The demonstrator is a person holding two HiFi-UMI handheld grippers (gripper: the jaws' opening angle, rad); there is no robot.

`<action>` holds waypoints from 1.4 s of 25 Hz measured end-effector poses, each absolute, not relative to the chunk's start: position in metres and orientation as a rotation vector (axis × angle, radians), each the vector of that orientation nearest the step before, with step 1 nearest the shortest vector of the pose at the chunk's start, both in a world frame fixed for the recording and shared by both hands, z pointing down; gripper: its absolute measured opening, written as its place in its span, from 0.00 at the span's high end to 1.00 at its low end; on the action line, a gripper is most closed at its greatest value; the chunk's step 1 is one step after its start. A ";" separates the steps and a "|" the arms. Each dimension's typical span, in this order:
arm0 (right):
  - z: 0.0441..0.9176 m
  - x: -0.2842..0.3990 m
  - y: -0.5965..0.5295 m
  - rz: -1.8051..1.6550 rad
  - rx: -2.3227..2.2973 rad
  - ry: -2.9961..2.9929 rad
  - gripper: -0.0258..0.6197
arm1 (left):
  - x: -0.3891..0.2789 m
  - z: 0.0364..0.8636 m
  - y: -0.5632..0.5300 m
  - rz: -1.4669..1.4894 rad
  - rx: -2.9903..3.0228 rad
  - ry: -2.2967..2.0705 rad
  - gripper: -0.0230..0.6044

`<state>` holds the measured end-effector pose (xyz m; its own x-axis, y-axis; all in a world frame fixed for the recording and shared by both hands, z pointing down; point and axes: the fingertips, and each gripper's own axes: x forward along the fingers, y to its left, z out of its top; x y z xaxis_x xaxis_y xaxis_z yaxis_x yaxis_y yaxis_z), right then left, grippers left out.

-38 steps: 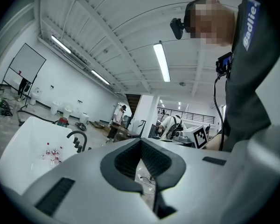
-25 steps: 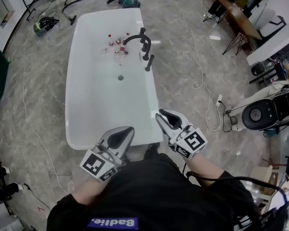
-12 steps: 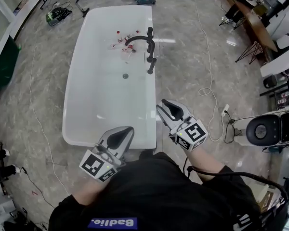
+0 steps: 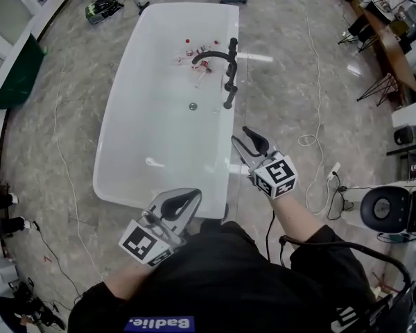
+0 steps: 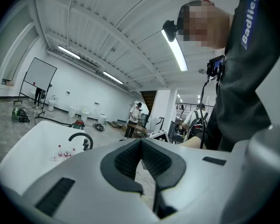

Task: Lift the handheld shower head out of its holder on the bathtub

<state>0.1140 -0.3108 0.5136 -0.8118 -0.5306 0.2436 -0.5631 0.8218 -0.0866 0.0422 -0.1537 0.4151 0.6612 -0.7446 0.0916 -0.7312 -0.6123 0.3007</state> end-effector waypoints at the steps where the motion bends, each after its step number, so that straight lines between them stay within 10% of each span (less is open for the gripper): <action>1: 0.520 0.115 -0.321 0.226 0.854 -2.784 0.74 | 0.043 0.416 -0.154 -0.051 2.564 -1.181 0.97; 35: 0.805 0.084 -0.584 0.525 0.941 -2.270 0.55 | -0.022 0.488 -0.192 0.105 2.362 -1.274 0.97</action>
<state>0.0844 -0.5839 0.8055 -0.5547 -0.4891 0.6731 -0.7351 0.6671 -0.1211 -0.0223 -0.1923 0.4875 0.5699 -0.7747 0.2738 -0.8091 -0.4709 0.3515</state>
